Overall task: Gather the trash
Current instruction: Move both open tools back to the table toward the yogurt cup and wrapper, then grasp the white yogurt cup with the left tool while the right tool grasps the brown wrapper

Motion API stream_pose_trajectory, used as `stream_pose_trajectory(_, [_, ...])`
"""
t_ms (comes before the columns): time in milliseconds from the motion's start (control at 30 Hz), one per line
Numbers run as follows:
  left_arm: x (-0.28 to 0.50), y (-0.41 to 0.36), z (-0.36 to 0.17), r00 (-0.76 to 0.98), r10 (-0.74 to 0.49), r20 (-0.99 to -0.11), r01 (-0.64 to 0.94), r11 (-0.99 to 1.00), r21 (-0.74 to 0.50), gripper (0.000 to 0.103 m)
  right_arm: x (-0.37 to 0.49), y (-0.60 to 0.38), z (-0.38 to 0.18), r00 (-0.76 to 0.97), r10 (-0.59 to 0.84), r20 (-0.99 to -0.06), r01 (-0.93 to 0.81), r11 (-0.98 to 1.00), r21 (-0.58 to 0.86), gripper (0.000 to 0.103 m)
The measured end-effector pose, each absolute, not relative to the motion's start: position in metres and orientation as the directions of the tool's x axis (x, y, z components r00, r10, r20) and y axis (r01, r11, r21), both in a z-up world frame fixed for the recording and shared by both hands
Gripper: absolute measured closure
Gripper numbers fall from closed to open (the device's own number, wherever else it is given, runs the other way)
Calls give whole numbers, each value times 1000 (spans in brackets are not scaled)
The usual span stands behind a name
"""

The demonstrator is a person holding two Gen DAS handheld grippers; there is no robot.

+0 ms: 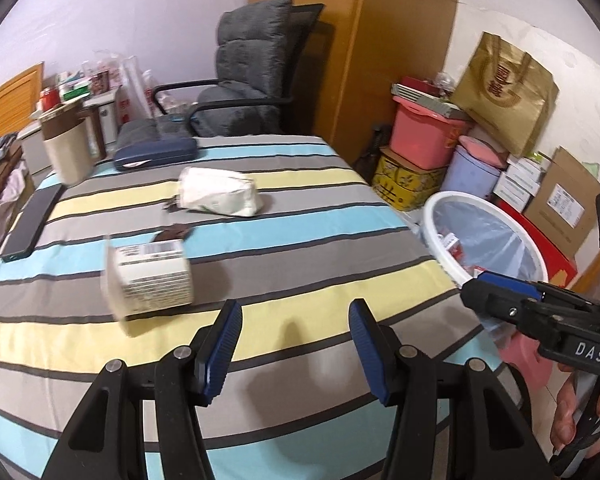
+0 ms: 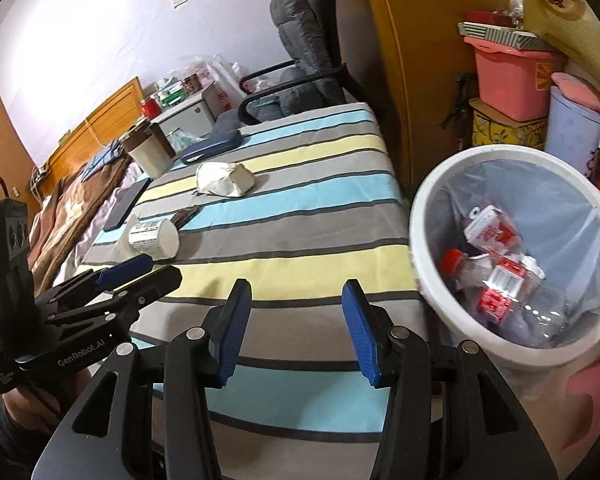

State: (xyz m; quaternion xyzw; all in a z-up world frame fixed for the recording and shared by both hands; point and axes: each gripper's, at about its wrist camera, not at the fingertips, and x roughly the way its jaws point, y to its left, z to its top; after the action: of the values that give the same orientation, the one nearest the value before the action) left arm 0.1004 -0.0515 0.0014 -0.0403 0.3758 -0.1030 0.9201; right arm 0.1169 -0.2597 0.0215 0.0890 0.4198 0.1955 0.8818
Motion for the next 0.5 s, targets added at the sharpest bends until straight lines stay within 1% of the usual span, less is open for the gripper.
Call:
stream_pose_trajectory(400, [95, 22, -1, 728, -84, -680, -27, 988, -152, 48, 125, -222, 27, 532, 479, -699, -369, 873, 318, 53])
stream_pose_trajectory(500, [103, 33, -5, 727, -73, -682, -47, 987, -156, 48, 127, -214, 27, 525, 479, -704, -385, 871, 305, 53])
